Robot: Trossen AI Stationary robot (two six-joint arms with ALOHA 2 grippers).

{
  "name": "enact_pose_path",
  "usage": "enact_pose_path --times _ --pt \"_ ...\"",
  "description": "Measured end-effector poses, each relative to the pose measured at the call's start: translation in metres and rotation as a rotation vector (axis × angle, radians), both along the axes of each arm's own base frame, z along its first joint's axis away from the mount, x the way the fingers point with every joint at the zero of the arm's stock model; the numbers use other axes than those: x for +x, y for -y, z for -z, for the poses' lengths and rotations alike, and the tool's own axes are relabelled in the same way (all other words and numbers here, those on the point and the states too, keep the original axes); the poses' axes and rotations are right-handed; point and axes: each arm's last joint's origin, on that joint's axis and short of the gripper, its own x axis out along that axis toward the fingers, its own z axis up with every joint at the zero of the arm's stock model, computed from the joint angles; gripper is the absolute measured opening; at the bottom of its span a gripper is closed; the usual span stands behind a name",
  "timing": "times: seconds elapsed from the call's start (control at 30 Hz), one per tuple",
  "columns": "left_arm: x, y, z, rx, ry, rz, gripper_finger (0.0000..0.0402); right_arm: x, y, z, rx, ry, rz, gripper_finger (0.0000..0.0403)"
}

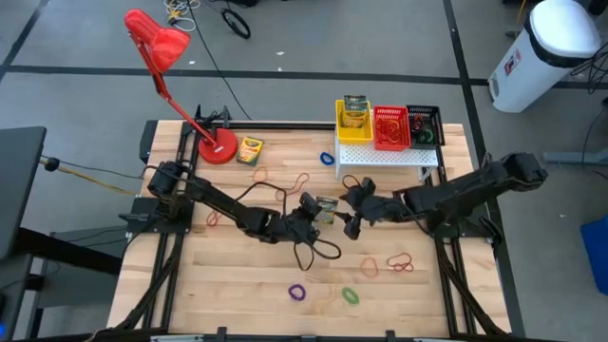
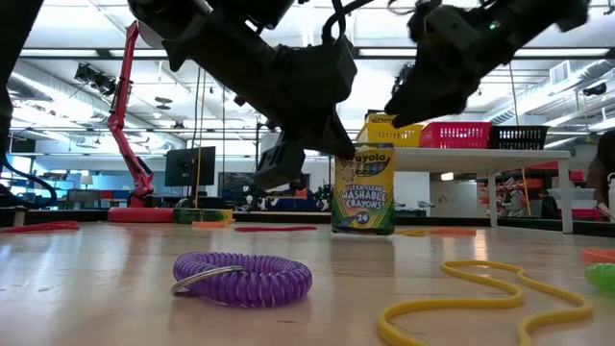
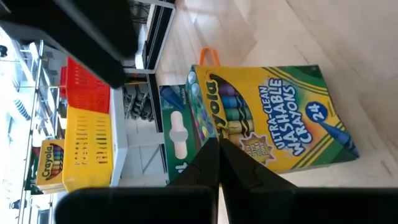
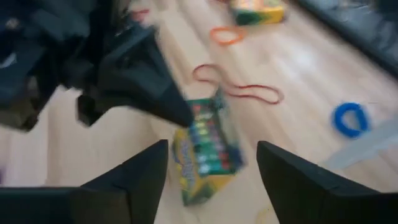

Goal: Pick & Place Office Desk Supplies
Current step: Put the yellow crayon box on the yellow basket

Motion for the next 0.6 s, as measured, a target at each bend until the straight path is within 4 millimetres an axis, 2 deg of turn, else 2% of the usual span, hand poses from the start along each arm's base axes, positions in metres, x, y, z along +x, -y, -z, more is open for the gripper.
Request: enact_pose_path --times 0.2,0.3,0.6 --pt "0.0 0.001 0.0 0.003 0.001 0.003 0.0005 0.016 0.014 0.03 0.039 -0.131 -0.012 0.0254" --pt "0.0 0.001 0.0 0.006 0.001 -0.001 0.0005 0.023 0.017 0.039 0.062 -0.137 -0.028 0.0248" --pt "0.0 0.001 0.0 0.004 0.005 -0.006 0.0005 0.03 0.019 0.037 0.07 -0.078 -0.061 0.0231"
